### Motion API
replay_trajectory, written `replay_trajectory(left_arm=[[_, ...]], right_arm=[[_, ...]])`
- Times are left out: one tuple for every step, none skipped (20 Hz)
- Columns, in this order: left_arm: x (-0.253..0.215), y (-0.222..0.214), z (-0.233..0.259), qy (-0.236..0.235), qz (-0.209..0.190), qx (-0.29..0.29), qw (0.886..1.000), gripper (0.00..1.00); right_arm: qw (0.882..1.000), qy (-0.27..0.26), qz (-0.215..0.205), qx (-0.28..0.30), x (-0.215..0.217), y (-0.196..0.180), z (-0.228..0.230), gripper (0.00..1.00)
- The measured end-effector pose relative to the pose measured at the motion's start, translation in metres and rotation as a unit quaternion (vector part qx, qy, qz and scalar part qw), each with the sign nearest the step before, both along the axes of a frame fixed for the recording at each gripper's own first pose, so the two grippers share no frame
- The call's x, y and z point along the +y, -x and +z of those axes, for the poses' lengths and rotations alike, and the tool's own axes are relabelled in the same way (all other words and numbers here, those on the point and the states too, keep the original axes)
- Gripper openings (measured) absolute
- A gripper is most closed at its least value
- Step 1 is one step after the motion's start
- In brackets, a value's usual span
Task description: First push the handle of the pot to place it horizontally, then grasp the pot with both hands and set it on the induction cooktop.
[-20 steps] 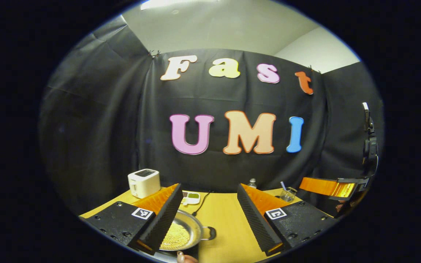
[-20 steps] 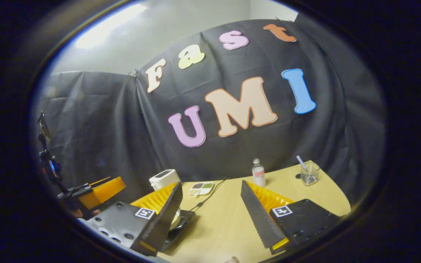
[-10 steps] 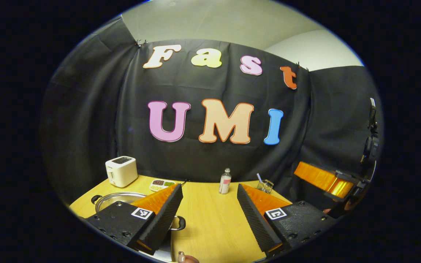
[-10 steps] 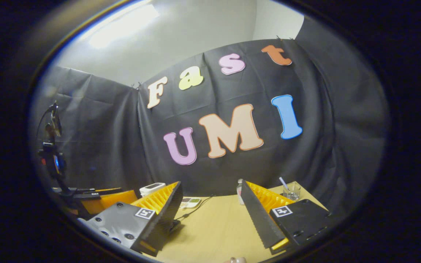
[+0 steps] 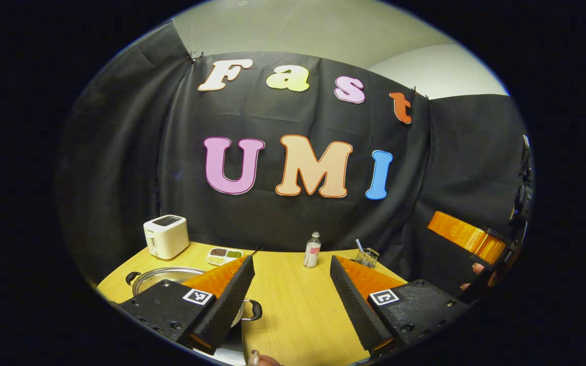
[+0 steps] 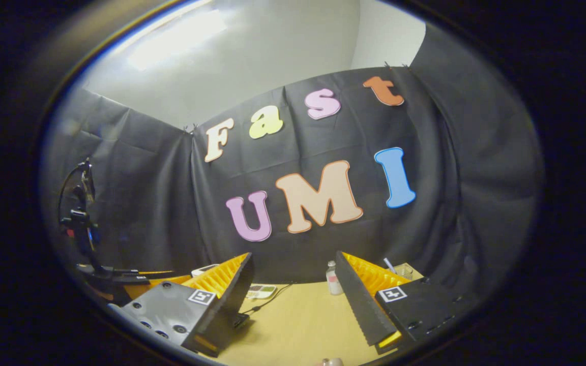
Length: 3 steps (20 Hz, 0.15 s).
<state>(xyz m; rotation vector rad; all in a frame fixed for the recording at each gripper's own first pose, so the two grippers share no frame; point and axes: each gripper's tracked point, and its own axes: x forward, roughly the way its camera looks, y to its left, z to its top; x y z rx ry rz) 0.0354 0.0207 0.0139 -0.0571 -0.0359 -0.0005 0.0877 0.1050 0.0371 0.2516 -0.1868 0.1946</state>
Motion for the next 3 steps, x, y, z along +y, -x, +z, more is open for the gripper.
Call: replay_trajectory(left_arm=[[-0.0018,-0.0009,0.0003,0.002,-0.004,-0.001,1.000,0.93],[-0.0044,-0.0008,0.0005,0.005,-0.009,-0.001,1.000,0.93],[-0.0063,-0.0006,-0.0006,0.006,-0.012,0.000,1.000,0.94]], right_arm=[[1.000,0.006,-0.003,-0.003,-0.0009,0.0014,-0.0001,0.93],[1.000,0.011,-0.007,-0.004,-0.0012,0.0019,0.0000,0.93],[1.000,0.013,-0.010,-0.003,-0.0018,0.0029,-0.0007,0.93]])
